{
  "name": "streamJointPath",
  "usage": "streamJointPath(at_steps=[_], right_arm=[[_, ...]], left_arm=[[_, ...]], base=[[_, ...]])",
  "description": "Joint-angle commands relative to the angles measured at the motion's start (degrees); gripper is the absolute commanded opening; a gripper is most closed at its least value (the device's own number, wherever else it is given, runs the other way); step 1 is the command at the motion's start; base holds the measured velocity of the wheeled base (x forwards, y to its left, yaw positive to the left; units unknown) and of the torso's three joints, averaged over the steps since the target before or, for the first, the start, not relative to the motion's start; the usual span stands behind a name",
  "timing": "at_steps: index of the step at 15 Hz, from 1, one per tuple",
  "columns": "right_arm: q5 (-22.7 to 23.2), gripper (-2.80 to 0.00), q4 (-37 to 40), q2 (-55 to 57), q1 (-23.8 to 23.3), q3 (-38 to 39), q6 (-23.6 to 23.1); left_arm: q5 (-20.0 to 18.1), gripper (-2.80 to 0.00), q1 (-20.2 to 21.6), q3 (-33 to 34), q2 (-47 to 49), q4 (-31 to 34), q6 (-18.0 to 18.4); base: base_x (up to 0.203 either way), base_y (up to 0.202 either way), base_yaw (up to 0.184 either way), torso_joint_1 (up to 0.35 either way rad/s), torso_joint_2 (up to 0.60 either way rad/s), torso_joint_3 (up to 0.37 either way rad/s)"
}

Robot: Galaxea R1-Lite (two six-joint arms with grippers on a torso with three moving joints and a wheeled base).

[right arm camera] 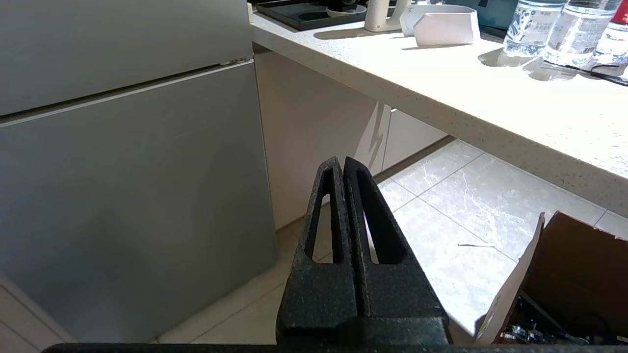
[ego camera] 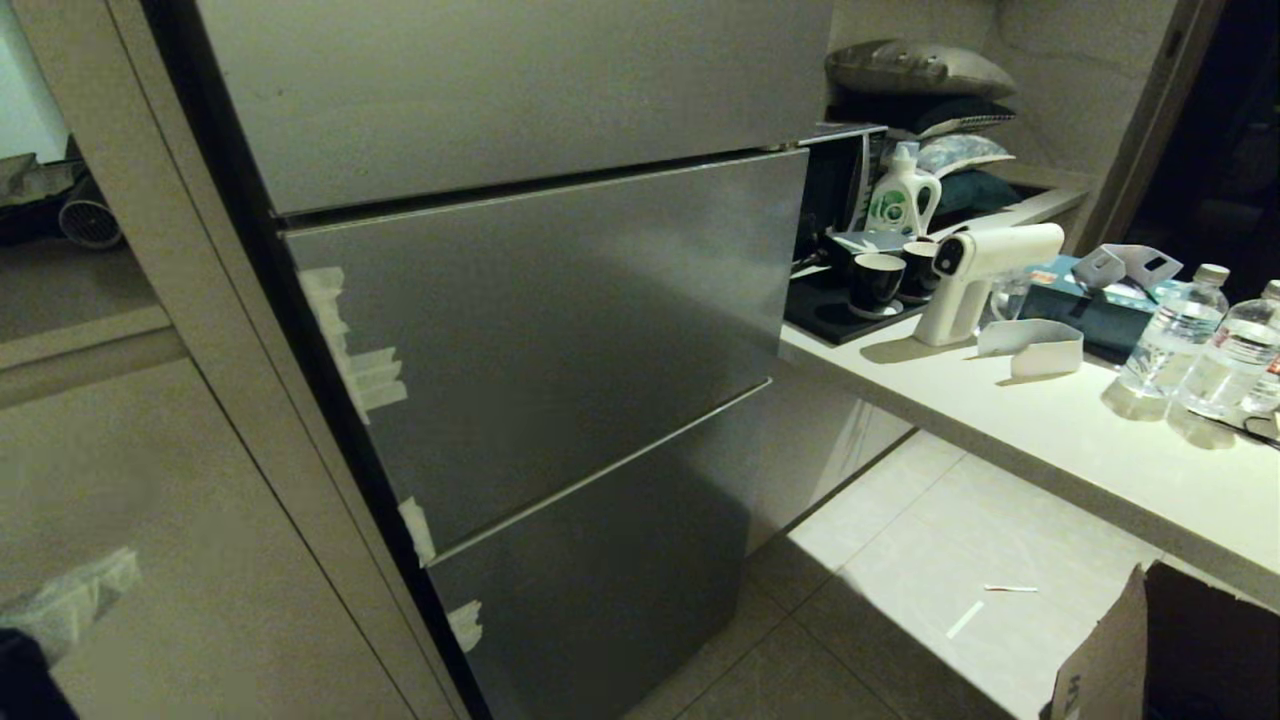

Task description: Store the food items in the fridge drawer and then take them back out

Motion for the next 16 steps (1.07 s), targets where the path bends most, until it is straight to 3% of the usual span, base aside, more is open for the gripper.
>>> streamJointPath(at_steps=[1,6,8,11,14,16], right_arm=[[0.03,-2.80,-0.07,0.01,0.00,1.76,0.02],[0.02,-2.80,-0.07,0.01,0.00,1.76,0.02],[0.03,-2.80,-0.07,0.01,0.00,1.76,0.02],[0.03,-2.80,-0.07,0.01,0.00,1.76,0.02],[0.03,-2.80,-0.07,0.01,0.00,1.76,-0.24],[0.03,-2.80,-0.07,0.01,0.00,1.76,-0.33]], left_arm=[[1.45,-2.80,0.65,-1.32,4.91,-0.14,-0.48],[1.31,-2.80,4.83,-3.33,13.35,-2.85,-2.27],[-0.42,-2.80,7.80,-3.75,16.13,-6.84,-3.50],[-2.54,-2.80,9.32,-4.87,19.92,-7.28,-4.55],[-6.19,-2.80,9.48,-6.85,24.24,-10.63,-10.51],[-9.06,-2.80,9.29,-7.62,26.27,-11.22,-11.87]], base=[[0.000,0.000,0.000,0.000,0.00,0.000],[0.000,0.000,0.000,0.000,0.00,0.000],[0.000,0.000,0.000,0.000,0.00,0.000],[0.000,0.000,0.000,0.000,0.00,0.000],[0.000,0.000,0.000,0.000,0.00,0.000],[0.000,0.000,0.000,0.000,0.00,0.000]])
